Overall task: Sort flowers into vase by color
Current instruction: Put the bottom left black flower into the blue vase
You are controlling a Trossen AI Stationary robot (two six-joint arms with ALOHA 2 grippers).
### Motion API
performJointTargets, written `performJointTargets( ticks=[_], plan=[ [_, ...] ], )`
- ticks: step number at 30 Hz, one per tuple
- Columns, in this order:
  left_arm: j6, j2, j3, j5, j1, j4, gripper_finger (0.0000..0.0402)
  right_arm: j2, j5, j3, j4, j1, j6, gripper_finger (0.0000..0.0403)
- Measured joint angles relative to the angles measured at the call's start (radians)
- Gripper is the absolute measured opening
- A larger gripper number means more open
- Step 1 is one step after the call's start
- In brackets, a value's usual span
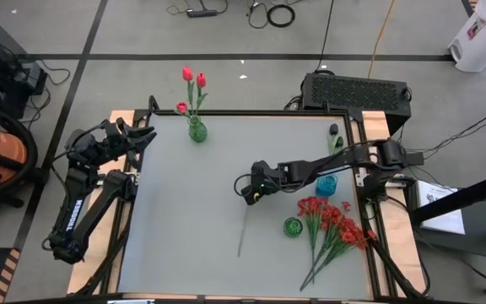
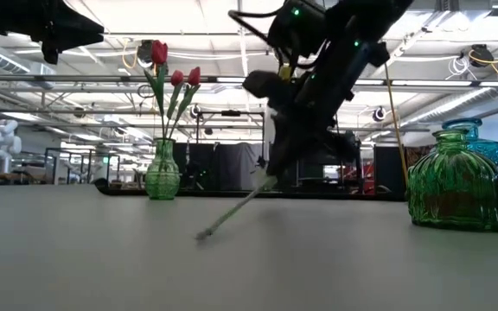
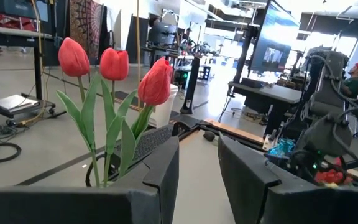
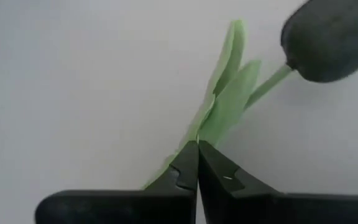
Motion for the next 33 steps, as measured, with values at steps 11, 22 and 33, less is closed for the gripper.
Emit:
performJointTargets(
  ticks=[11,22,33],
  plan=[
    [-0.001,0.000,0.000,-0.001,0.000,-0.001,0.0118,-0.073,0.015,0.000,-0.179,0.036,0.043,0.0000],
    [-0.002,0.000,0.000,-0.002,0.000,-0.001,0.0118,-0.079,0.015,0.000,-0.364,0.038,0.103,0.0000],
    [-0.002,0.000,0.000,-0.003,0.000,0.000,0.0118,-0.079,0.015,0.000,-0.374,0.038,0.102,0.0056]
  ],
)
